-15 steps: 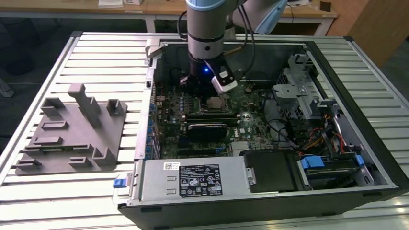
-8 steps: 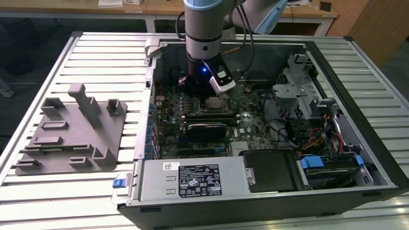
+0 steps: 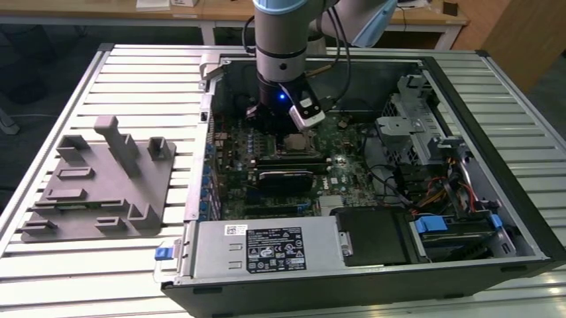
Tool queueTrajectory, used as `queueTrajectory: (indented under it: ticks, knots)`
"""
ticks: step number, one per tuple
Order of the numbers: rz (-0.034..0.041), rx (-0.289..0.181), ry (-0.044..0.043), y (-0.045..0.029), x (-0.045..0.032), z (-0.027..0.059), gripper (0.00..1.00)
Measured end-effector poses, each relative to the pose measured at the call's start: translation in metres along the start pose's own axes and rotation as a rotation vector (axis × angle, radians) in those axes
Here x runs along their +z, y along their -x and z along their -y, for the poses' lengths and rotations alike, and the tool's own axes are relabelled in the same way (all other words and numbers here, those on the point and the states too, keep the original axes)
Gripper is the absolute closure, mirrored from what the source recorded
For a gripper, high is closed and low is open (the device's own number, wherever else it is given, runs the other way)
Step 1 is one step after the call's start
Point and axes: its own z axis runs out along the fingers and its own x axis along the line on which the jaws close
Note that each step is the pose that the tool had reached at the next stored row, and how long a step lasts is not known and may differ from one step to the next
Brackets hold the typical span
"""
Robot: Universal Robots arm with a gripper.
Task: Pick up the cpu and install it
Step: 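Close the cpu cover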
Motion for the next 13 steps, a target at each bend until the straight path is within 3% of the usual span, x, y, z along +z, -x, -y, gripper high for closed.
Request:
queueTrajectory:
  ticks: [8, 13]
  knots:
    - [0.0, 0.0, 0.0, 0.0001, -0.0076, 0.0, 0.89]
    - [0.0, 0.0, 0.0, 0.0004, -0.0177, 0.0001, 0.89]
